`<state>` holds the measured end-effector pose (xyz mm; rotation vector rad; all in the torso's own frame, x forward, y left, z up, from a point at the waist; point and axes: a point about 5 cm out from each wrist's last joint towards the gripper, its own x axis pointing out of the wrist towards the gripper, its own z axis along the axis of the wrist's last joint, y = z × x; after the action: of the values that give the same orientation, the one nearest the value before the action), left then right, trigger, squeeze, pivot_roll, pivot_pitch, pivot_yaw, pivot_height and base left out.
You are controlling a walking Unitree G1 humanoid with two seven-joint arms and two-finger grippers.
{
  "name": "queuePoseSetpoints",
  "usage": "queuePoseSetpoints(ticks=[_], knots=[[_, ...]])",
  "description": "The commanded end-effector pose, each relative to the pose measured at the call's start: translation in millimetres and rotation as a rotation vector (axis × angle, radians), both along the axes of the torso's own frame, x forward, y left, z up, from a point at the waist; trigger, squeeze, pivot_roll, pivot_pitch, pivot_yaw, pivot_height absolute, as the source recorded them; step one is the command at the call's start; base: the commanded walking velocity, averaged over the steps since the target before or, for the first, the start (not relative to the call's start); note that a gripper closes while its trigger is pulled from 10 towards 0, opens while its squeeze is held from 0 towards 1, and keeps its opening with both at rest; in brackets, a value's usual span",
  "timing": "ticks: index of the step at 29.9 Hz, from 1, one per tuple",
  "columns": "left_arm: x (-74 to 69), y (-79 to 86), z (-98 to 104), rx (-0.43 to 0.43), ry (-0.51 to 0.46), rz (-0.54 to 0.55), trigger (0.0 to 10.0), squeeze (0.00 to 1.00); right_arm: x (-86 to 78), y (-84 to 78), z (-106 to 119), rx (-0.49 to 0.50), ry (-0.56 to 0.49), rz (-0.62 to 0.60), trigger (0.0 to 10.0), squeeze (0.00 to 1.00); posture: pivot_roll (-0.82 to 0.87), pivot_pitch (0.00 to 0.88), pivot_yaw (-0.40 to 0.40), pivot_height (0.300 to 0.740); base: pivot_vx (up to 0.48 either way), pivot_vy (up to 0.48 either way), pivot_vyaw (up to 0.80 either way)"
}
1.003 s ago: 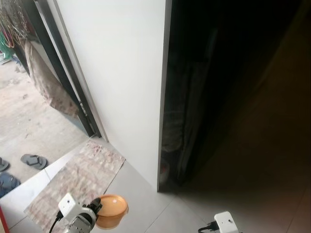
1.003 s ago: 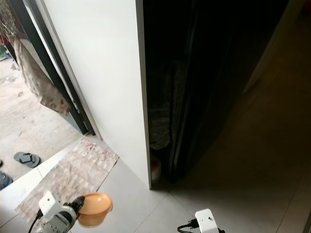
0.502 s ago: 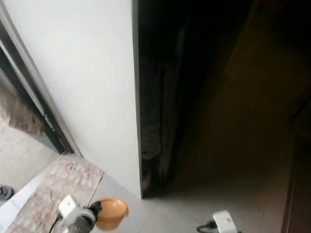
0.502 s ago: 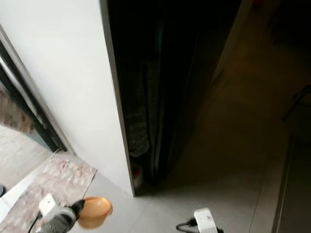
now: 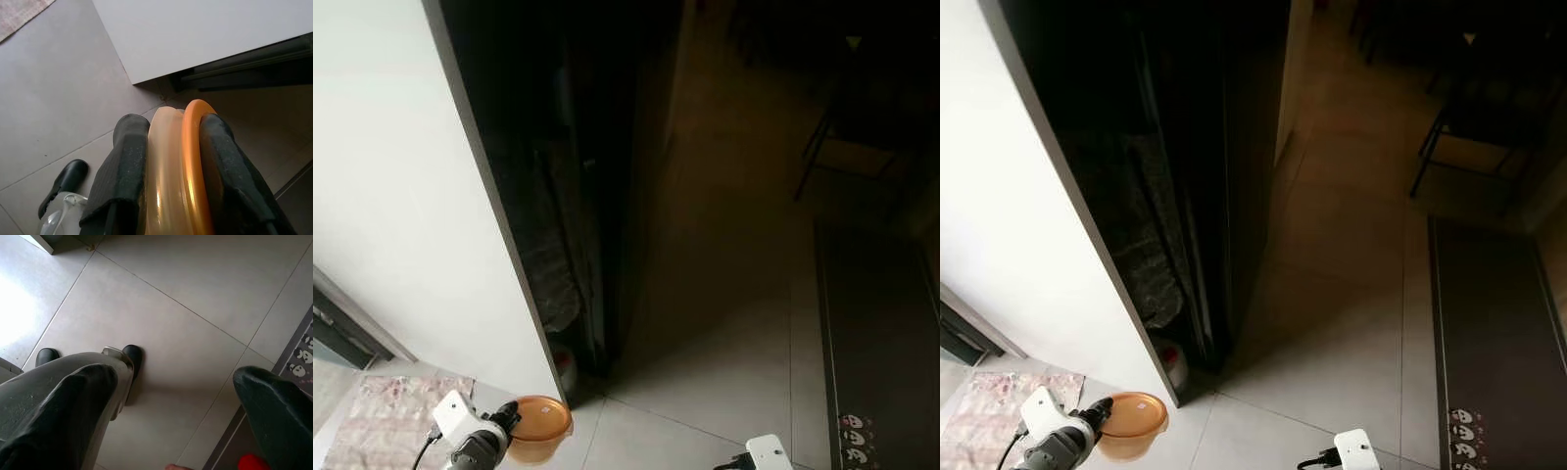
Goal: Restocking fridge
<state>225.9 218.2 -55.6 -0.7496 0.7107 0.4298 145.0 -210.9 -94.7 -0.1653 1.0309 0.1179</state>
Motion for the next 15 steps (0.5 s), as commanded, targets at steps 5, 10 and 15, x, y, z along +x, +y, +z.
queuePoseSetpoints(ticks=[5, 10, 15], knots=[[-5.1, 0.0, -3.5, 0.007, 0.034, -0.018, 10.0, 0.0, 3.9, 0.9, 1.5, 0.002, -0.015, 0.003, 10.0, 0.0, -0.01, 0.03, 0.018, 0.74, 0.0, 0.0, 0.0], [-6.0, -1.5, -4.4, 0.008, 0.04, -0.027, 10.0, 0.0, 4.7, 0.5, 1.8, -0.002, -0.017, 0.001, 10.0, 0.0, 0.0, 0.029, 0.016, 0.74, 0.0, 0.0, 0.0], [-6.5, -2.8, -5.0, 0.006, 0.041, -0.033, 10.0, 0.0, 4.8, 0.0, 1.9, -0.003, -0.021, -0.01, 10.0, 0.0, -0.01, 0.029, 0.017, 0.74, 0.0, 0.0, 0.0]])
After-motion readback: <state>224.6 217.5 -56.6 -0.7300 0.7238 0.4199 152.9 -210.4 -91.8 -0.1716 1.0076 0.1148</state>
